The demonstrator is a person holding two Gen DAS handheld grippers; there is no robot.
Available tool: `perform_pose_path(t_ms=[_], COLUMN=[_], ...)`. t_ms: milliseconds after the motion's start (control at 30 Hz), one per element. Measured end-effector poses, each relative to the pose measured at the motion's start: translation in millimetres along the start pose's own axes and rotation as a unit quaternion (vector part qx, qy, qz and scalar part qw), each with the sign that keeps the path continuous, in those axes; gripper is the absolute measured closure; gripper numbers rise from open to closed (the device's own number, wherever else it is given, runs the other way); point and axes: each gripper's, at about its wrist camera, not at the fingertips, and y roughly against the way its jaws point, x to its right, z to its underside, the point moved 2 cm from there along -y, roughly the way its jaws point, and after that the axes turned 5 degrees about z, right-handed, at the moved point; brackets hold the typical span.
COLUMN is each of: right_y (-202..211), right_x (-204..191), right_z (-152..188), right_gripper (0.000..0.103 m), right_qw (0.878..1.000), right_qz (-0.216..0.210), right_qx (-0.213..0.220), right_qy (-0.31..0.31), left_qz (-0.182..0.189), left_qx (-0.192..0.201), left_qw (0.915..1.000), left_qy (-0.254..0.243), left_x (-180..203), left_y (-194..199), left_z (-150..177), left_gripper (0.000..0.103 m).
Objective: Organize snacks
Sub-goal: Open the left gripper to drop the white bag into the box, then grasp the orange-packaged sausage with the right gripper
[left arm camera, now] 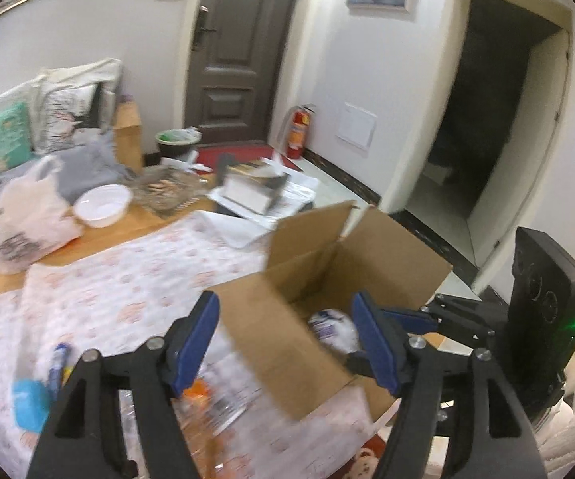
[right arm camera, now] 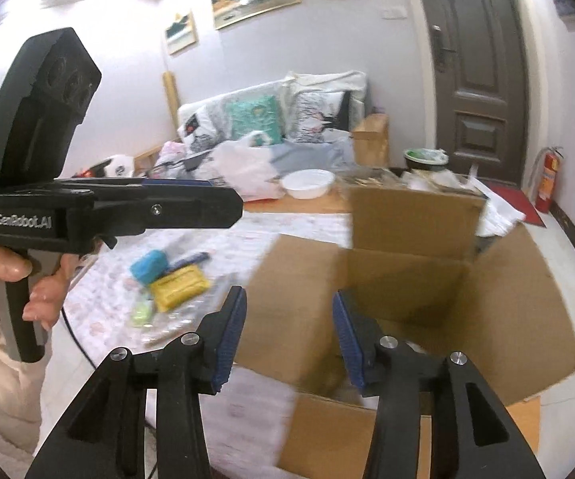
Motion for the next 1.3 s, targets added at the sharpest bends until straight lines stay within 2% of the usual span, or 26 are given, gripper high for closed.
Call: perform_pose_path(t_ms=[133,333,400,567,633,700,767,900,1133,1300], right_y=[-7,-36,-48,-85,-98,-110,-121,-145,-169,-176], right_x=[-45,-114,-132,-154,-153,-150,-145,-139,-139,-142], right_z=[-1,9,17,47,58,68,78,91,86,88], right_gripper=[0.062,0.058,0.051,0.045,0.034,0.022,0.018,0.017,0.017,0.017], right_qw=[1.000,0.997,0.995,0.991,0.991,0.991,0.989,0.985,0.980,0.975], right_qz=[-0.020,-0.043,-0.047,-0.042,-0.027,0.008,0.039,0.057,0.138,0.167], right_qx=[-0.007,-0.043,-0.059,-0.109,-0.126,-0.133,-0.142,-0.164,-0.143,-0.146], right_qy=[0.020,0.057,0.067,0.059,0.043,0.025,0.007,-0.028,-0.022,-0.001], left_qz=[-0.024,-0.042,-0.041,-0.032,-0.033,-0.034,-0.039,-0.039,-0.025,-0.010], left_qx=[0.020,0.023,0.021,0.012,0.014,0.013,0.009,-0.001,-0.003,-0.004], left_qw=[0.9994,0.9979,0.9971,0.9952,0.9940,0.9932,0.9927,0.9911,0.9889,0.9902], left_qy=[0.015,0.045,0.061,0.092,0.103,0.111,0.114,0.127,0.147,0.140], left_x=[-32,-81,-98,-131,-143,-153,-161,-174,-185,-181], left_y=[39,74,73,67,66,64,60,52,40,32], left_z=[24,76,91,136,152,164,175,186,196,191], left_gripper=[0.031,0.030,0.030,0.029,0.029,0.029,0.029,0.029,0.029,0.029])
